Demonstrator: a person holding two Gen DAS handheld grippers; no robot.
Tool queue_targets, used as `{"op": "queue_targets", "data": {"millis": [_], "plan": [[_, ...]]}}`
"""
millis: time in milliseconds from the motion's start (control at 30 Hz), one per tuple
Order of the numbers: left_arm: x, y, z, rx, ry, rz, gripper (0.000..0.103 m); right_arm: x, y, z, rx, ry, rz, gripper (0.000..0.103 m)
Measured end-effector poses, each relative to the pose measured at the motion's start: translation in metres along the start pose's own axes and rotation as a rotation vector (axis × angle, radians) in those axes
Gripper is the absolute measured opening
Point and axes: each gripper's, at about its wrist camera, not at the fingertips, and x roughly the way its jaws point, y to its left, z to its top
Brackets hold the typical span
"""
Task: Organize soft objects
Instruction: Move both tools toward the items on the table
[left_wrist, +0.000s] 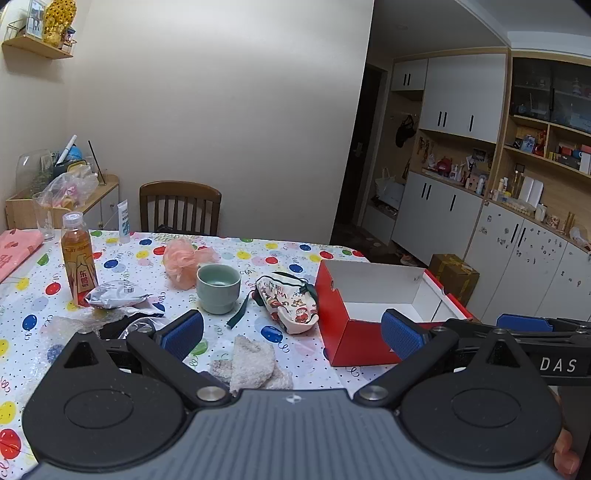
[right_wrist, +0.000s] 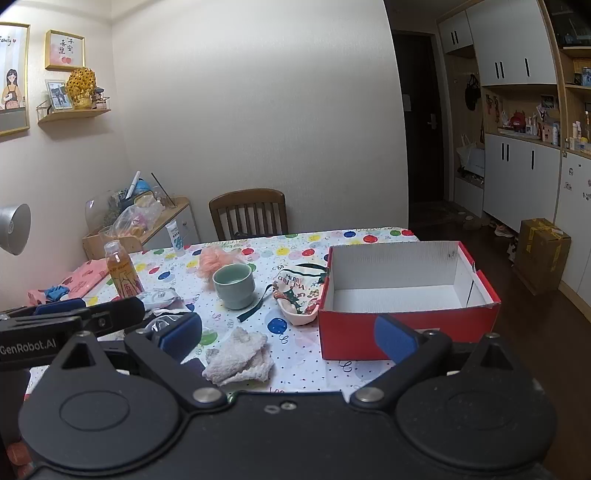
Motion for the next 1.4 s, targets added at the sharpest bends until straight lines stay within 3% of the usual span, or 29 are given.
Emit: {"op": "queue_targets", "data": {"millis": [1400], "plan": [[0.013,0.017,0.005,-0.017,0.029,0.055,0.103,0.018,0.011,0.008,-0.015,0.006,0.031,0.1]]}}
